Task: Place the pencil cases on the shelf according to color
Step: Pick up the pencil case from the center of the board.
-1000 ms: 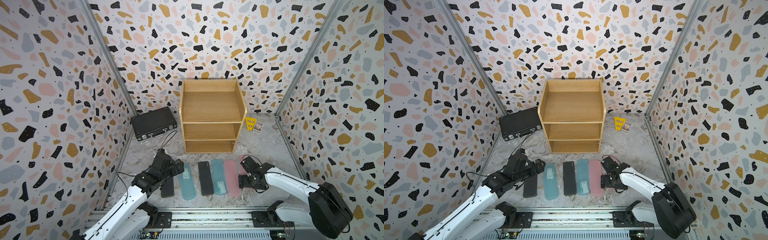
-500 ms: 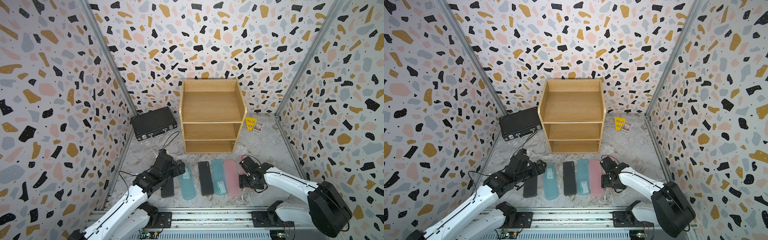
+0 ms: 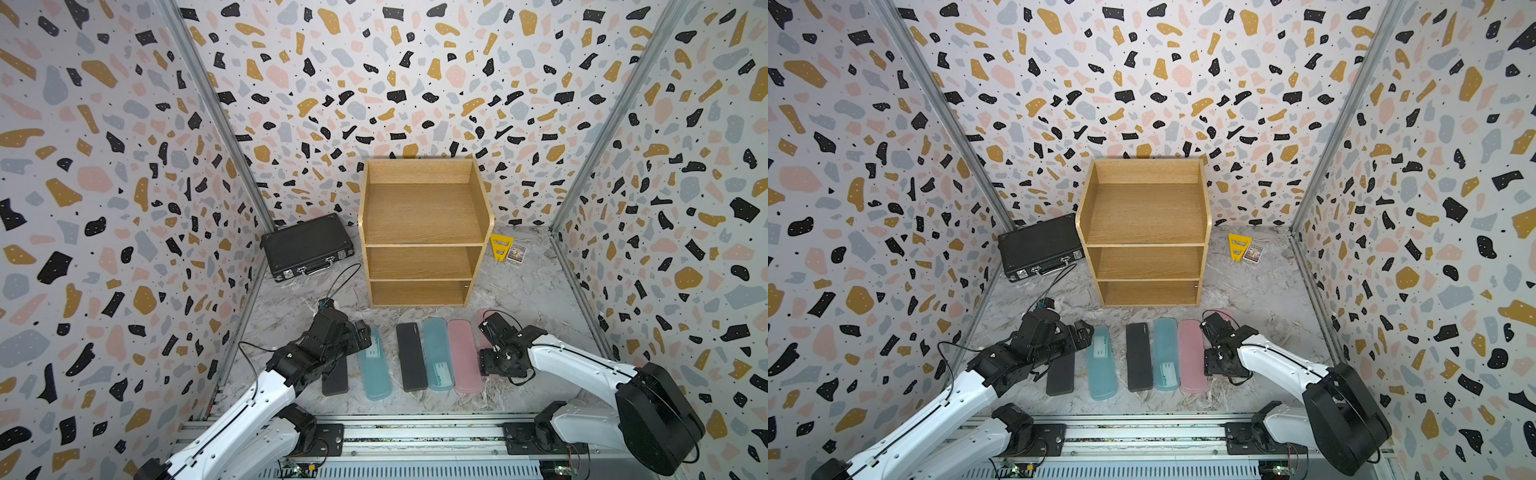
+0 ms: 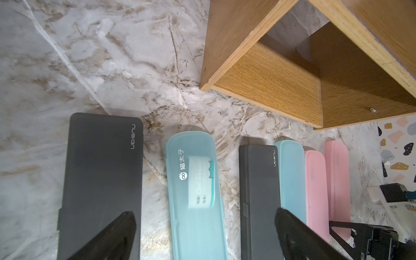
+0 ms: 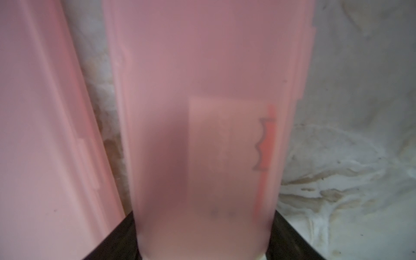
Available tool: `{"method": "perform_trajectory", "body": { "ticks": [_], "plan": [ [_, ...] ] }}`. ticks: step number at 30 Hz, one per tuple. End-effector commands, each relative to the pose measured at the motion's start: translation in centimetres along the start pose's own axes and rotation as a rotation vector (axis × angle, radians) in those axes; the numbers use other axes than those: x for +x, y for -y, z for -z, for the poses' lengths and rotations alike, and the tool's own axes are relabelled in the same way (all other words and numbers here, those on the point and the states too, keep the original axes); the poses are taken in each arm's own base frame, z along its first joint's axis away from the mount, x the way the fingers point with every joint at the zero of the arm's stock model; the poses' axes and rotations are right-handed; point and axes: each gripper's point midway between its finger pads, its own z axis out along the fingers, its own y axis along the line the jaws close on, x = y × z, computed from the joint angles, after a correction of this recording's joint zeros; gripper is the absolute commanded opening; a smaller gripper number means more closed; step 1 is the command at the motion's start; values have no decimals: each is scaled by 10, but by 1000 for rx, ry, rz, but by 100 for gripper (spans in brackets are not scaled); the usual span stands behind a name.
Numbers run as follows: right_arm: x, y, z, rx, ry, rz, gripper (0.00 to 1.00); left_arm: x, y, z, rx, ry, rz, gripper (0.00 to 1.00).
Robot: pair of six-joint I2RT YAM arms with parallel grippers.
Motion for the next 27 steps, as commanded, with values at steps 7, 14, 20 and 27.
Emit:
{"method": "perform_trajectory", "body": {
  "ticks": [7, 14, 20, 27],
  "plan": [
    [-7, 20, 51, 37, 97, 13, 41, -15, 13, 13, 24, 46, 8, 100],
    [-8, 11, 90, -63, 127, 27, 36, -21, 19, 26, 22, 56, -12, 100],
    [-9, 8, 126, -104, 155, 57, 35, -26, 21, 36, 24, 75, -21, 100],
    [-6, 1, 149, -128, 155, 101, 32, -30, 25, 42, 21, 81, -33, 100]
  ]
}}
